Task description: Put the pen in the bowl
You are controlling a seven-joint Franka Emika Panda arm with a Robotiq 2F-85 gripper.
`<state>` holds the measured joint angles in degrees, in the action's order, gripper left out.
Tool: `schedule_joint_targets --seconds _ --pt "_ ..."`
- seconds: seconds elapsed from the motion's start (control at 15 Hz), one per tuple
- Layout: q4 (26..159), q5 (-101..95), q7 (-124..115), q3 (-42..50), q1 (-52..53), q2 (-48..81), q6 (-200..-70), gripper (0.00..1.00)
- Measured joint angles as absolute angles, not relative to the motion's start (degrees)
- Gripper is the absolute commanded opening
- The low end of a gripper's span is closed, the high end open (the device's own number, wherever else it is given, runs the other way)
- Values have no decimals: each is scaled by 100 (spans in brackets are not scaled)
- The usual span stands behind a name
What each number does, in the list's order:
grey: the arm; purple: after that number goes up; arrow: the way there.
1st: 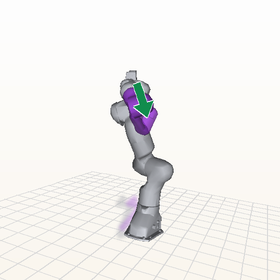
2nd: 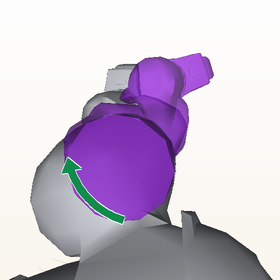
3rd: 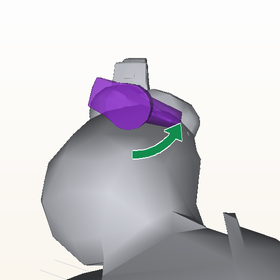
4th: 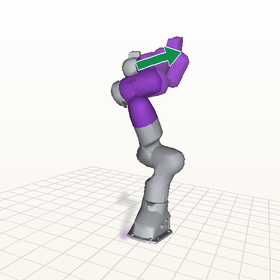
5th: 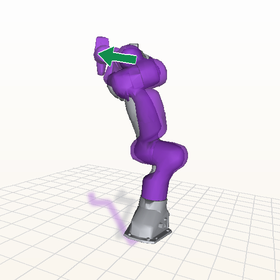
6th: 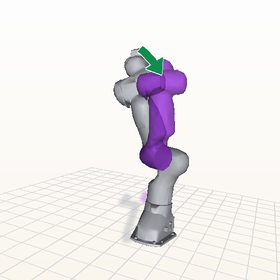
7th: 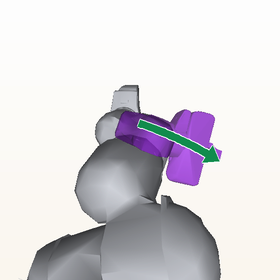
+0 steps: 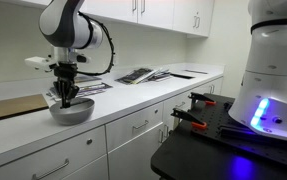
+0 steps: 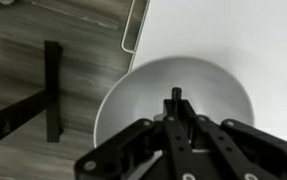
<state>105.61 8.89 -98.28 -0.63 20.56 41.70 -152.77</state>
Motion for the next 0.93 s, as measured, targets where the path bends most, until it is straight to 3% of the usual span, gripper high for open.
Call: schedule_joint_targets --seconds 0.07,0.13,0.2,0.73,0.93 --pt "10651 941 -9774 -108 2034 4113 -15400 11" --pt "10726 991 -9703 -145 2019 4047 -15495 36" --pt "10792 1034 -9643 -180 2005 3976 -15543 37" --pt "11152 1051 -9586 -185 2016 3555 -15562 96" --pt "11286 851 -9614 20 2203 3383 -15562 100"
